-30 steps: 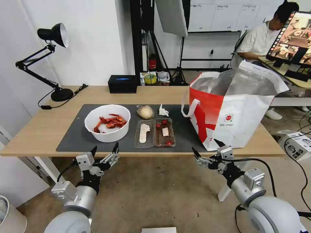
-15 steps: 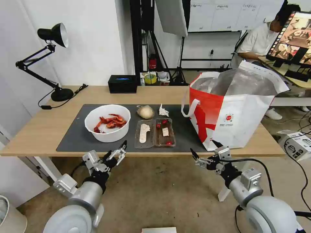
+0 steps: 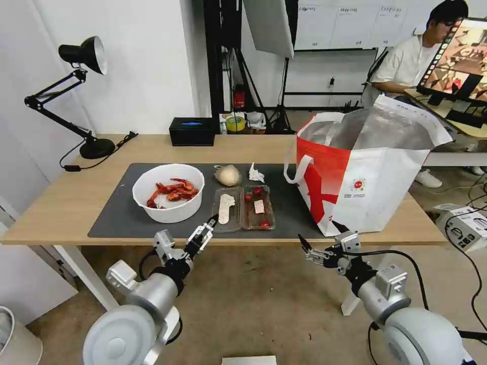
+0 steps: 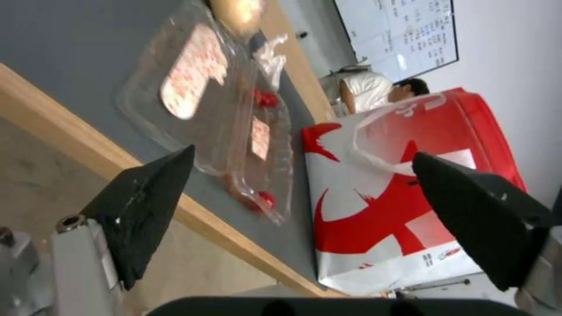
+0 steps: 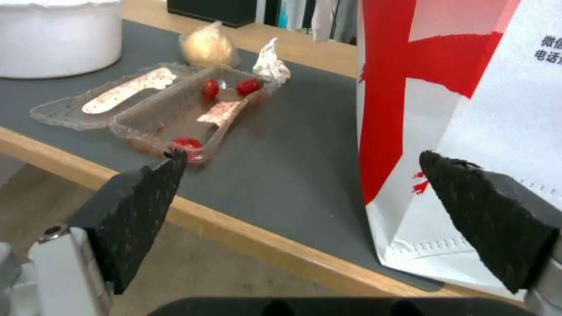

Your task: Pick up the trash from the table and place it into the takeout bag.

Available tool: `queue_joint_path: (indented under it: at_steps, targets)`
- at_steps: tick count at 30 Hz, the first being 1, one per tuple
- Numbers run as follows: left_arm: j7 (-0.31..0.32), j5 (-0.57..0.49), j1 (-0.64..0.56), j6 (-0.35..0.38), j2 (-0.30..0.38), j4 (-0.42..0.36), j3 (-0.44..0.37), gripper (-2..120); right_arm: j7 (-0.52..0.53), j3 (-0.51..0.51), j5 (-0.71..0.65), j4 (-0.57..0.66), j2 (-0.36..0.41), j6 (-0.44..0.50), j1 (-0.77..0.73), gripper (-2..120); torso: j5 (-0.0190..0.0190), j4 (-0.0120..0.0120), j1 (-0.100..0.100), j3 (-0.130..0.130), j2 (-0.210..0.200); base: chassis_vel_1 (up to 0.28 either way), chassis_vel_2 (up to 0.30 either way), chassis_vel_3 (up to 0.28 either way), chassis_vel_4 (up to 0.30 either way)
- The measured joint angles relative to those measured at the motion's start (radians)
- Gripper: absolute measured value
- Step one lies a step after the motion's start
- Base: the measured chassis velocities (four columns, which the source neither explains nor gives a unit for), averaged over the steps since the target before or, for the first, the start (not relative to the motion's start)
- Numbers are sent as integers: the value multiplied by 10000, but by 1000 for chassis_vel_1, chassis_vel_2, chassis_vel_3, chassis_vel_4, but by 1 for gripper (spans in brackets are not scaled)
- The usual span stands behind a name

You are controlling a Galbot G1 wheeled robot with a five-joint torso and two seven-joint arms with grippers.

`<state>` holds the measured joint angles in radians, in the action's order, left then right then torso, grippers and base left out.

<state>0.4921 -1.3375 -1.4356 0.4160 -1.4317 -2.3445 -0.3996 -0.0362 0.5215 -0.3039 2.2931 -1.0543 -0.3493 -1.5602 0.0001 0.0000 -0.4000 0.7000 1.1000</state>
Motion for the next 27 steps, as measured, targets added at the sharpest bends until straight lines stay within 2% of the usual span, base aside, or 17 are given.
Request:
queue_joint_path:
  at_steps: [10, 18, 27]
  targets:
    - [101, 565, 479, -22, -593, 629, 940, 100, 19, -10, 214, -5, -31, 50, -165, 100, 1, -1, 0, 0, -1, 0, 0, 0, 0]
    - [87, 755, 700, -53, -820, 1045, 1265, 100, 45, 24, 238, 40, 38, 133, -220, 100, 0, 0, 0, 0, -1, 0, 0, 0, 0]
    - [86, 860, 1004, -94, -782, 1416, 1384, 100, 44, 25, 316, 19, -78, 196, -305, 100, 0, 0, 2, 0, 0, 0, 0, 0, 0]
